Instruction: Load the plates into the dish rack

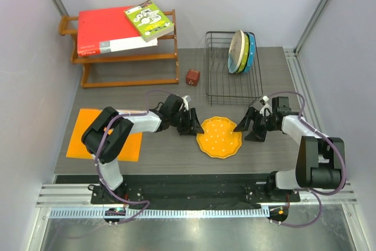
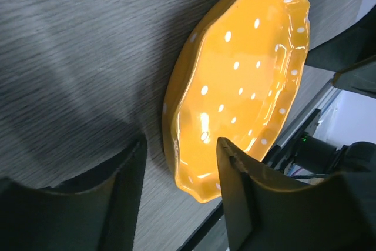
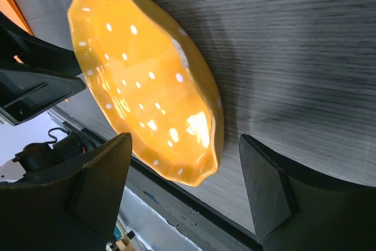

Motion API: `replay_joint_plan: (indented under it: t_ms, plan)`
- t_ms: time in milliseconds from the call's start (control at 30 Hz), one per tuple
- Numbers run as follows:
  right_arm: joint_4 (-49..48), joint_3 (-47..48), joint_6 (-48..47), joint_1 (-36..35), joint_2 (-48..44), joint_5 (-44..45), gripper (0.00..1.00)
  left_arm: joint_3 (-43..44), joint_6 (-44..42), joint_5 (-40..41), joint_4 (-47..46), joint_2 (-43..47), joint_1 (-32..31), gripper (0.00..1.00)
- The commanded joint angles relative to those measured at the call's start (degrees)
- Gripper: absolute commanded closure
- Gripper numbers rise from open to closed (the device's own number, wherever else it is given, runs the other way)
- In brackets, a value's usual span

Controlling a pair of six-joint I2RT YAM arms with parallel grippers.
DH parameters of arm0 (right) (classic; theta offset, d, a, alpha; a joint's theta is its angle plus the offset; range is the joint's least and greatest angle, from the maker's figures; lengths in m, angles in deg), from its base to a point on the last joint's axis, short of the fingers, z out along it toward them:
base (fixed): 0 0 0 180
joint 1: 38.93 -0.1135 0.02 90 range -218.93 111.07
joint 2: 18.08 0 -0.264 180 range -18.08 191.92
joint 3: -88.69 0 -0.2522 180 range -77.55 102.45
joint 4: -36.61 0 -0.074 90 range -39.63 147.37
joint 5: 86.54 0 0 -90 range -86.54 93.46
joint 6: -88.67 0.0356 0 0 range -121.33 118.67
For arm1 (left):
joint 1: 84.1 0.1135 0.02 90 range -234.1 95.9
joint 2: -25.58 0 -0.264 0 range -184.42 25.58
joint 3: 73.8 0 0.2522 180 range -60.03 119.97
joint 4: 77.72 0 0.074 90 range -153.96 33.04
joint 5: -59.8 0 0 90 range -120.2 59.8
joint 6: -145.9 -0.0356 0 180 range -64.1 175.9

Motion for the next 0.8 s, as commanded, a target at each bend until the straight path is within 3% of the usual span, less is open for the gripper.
replay_joint_plan:
  t_ms: [0, 133, 333, 600, 767]
  plan:
    - [-3.58, -1.37, 1.72, 0.21, 2.22, -2.01, 0.21, -0.35, 0.97, -1.75, -0.83, -0.27, -0.26, 0.53]
    - [-4.90, -2.77, 2.42, 0.04, 5.04, -2.80, 0.22, -1.32, 2.46, -4.03, -2.76, -1.94, -0.34, 0.74]
    - [-8.59, -3.92, 3.12, -1.37, 8.03, -6.48, 0.24, -2.37, 1.85, -7.55, -7.15, -5.19, 0.45, 0.95]
    - [-15.88, -6.20, 6.81, -6.38, 7.07, -9.22, 0.27, -2.37, -0.79, -9.57, -9.79, -8.88, 0.97, 1.00]
    - [-17.91, -5.94, 9.45, -5.51, 5.31, -8.25, 0.32, -3.34, -1.49, -9.58, -9.36, -8.80, 0.97, 1.00]
